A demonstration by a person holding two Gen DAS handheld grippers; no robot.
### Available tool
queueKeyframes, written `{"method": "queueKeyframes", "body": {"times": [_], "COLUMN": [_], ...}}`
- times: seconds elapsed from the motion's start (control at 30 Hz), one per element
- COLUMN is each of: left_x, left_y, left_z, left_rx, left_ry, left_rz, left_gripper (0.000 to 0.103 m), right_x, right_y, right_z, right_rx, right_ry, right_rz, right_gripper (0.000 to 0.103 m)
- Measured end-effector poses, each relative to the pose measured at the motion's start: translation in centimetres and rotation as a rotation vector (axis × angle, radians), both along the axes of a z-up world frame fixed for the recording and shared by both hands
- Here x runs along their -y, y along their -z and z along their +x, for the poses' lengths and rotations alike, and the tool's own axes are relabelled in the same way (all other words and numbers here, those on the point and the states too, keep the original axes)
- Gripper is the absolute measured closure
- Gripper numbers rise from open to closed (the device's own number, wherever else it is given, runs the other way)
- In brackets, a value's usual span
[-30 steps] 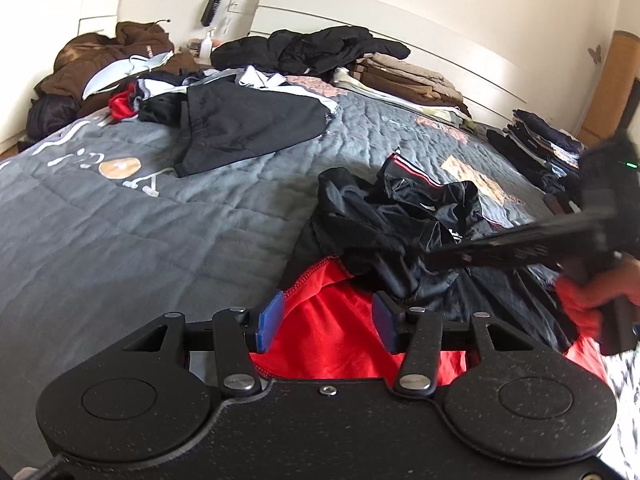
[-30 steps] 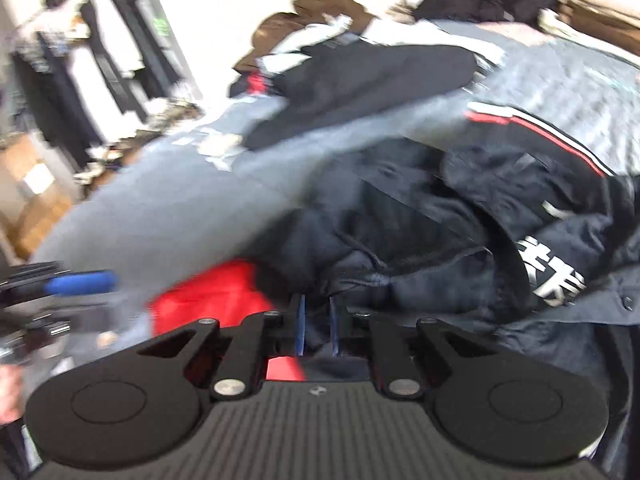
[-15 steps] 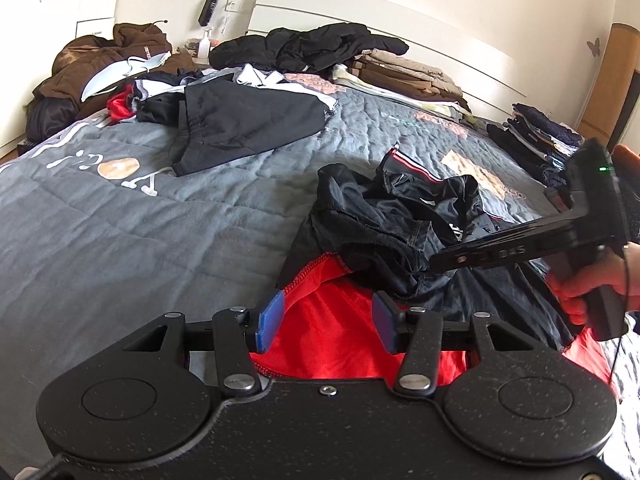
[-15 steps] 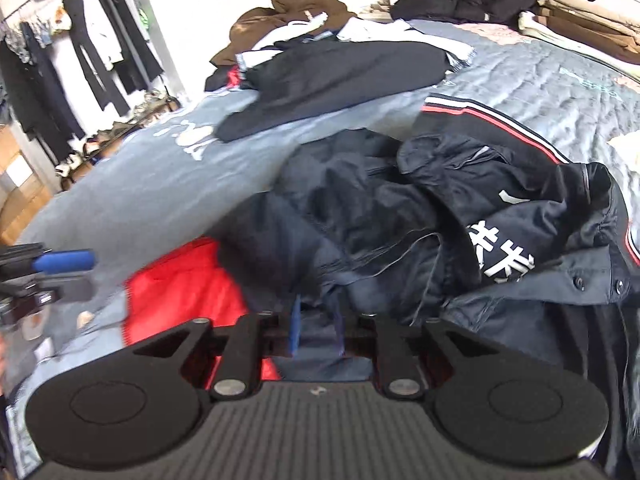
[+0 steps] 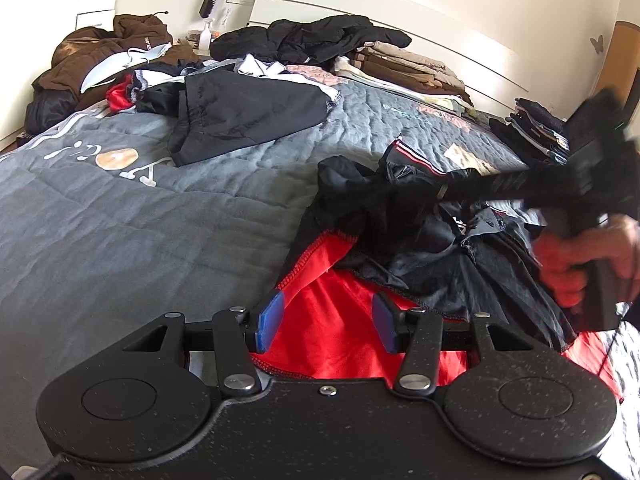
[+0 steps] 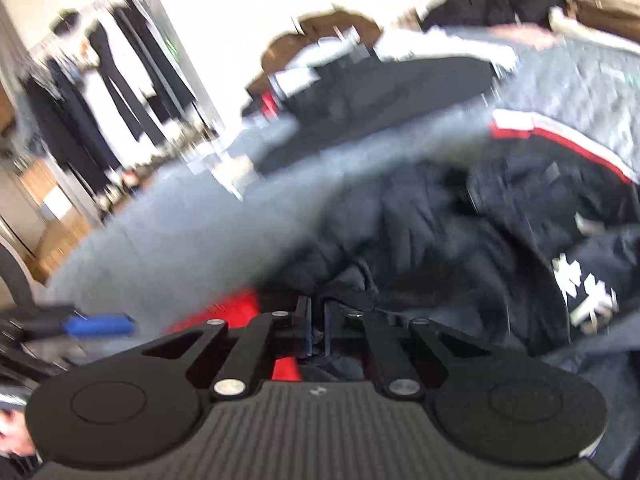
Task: Fold clothes
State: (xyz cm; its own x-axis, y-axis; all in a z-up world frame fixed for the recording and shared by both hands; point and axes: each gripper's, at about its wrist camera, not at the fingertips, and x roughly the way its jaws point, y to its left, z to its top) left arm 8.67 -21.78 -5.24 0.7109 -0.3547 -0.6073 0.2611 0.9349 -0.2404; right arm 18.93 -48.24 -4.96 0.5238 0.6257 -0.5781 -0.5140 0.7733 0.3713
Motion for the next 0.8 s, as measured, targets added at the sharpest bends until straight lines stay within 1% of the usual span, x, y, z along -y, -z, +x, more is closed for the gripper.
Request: {"method": "queueKeyframes", "body": {"times": [0.1, 0.2, 0.23, 0.33, 0.43, 0.47, 0.53, 0.57, 0.6, 0.7, 0.73, 0.8], "left_x": [0.1, 0.3, 0.3, 0.4, 0.6, 0.6, 0.7, 0.7, 0.7, 0.6, 0.6, 0.7], "left_y": [-0.1, -0.1, -0.1, 0.0, 0.0, 0.0, 0.1, 0.1, 0.1, 0.1, 0.1, 0.1], "left_z": [0.0, -0.1, -0.1, -0.1, -0.1, -0.1, -0.2, -0.2, -0.1, -0.2, -0.2, -0.3], "left_rx": [0.005, 0.01, 0.011, 0.014, 0.014, 0.014, 0.013, 0.011, 0.01, 0.007, 0.008, 0.01], "left_ry": [-0.001, 0.001, 0.003, 0.006, 0.011, 0.013, 0.015, 0.016, 0.016, 0.018, 0.019, 0.021], "left_rz": [0.003, 0.015, 0.019, 0.033, 0.04, 0.043, 0.05, 0.051, 0.051, 0.051, 0.053, 0.056], "left_gripper": [0.054, 0.054, 0.054, 0.054, 0.054, 0.054, 0.054, 0.054, 0.054, 0.054, 0.054, 0.054], "right_x": [0.0, -0.1, -0.2, -0.4, -0.4, -0.5, -1.0, -1.3, -1.1, -0.1, 0.4, 1.5], "right_y": [-2.7, -4.7, -4.9, -4.5, -3.2, -2.4, -0.5, 0.4, 1.0, 2.1, 2.1, 1.4], "right_z": [-1.2, -2.2, -2.6, -3.9, -4.9, -5.2, -5.6, -5.9, -6.1, -6.8, -7.0, -6.8], "right_rx": [0.055, 0.061, 0.052, 0.01, -0.067, -0.104, -0.18, -0.209, -0.225, -0.255, -0.246, -0.177], "right_ry": [-0.008, -0.035, -0.044, -0.066, -0.065, -0.076, -0.104, -0.108, -0.101, -0.064, -0.041, 0.021], "right_rz": [0.072, 0.087, 0.081, 0.041, 0.018, -0.02, -0.142, -0.216, -0.259, -0.334, -0.343, -0.347], "right_gripper": [0.099, 0.099, 0.099, 0.099, 0.097, 0.096, 0.094, 0.094, 0.094, 0.094, 0.094, 0.093]}}
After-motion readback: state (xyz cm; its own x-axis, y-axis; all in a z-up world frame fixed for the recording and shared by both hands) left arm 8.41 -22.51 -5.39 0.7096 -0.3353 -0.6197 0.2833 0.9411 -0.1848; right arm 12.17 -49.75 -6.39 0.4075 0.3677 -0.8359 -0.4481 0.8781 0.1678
